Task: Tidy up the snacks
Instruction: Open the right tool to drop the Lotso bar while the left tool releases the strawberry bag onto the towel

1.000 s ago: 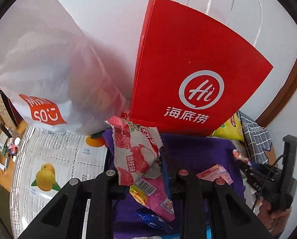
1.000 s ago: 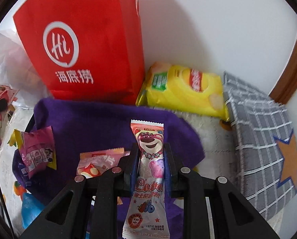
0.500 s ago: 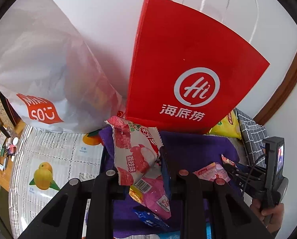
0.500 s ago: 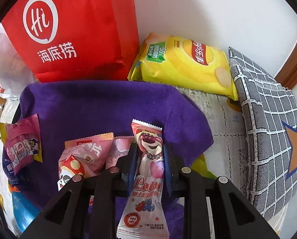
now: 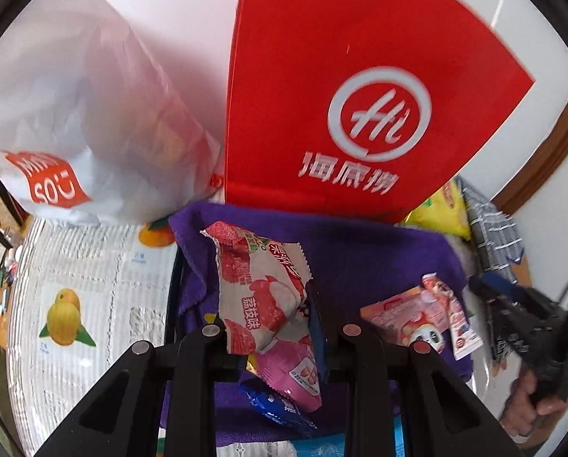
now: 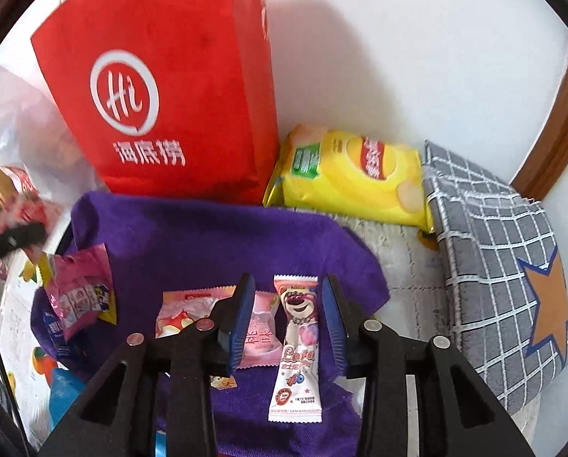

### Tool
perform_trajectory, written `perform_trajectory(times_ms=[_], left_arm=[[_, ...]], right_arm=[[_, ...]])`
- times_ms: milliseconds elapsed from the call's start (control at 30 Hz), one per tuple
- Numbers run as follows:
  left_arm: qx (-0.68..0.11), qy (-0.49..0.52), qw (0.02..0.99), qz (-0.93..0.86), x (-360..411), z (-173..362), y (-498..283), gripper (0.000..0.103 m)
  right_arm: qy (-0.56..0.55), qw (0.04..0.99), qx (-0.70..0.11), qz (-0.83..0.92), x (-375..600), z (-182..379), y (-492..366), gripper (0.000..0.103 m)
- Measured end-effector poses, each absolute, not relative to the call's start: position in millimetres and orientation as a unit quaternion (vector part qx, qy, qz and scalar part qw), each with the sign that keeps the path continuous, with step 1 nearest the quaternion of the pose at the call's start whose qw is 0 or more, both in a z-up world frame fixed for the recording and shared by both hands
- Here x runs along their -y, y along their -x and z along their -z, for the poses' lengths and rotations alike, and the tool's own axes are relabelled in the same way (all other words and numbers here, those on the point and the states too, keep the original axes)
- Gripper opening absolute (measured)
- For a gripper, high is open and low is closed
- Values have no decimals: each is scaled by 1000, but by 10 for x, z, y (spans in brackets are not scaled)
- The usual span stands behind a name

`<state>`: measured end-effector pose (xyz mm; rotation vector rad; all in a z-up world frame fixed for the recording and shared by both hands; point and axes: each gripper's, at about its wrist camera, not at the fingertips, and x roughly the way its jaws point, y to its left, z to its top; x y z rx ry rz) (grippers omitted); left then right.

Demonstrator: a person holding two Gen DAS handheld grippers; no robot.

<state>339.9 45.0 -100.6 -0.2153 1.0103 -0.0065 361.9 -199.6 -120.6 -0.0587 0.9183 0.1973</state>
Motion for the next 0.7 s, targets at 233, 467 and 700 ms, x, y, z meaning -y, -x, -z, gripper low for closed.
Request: perform_trajectory(times_ms=[233,467,700], left_arm=[[-515,81,853,6,-334,1153,-3441,25],[-523,66,850,-9,-333,1189,-3462,25],[-524,82,847,10,-323,1144,-3462,34]], right_arm=[[21,892,-442,-92,2013,1180,-3603,39],[23,892,-441,-95,1984,1148,-3579,39],[28,894,-436,-99,1924,1078,-3523,39]])
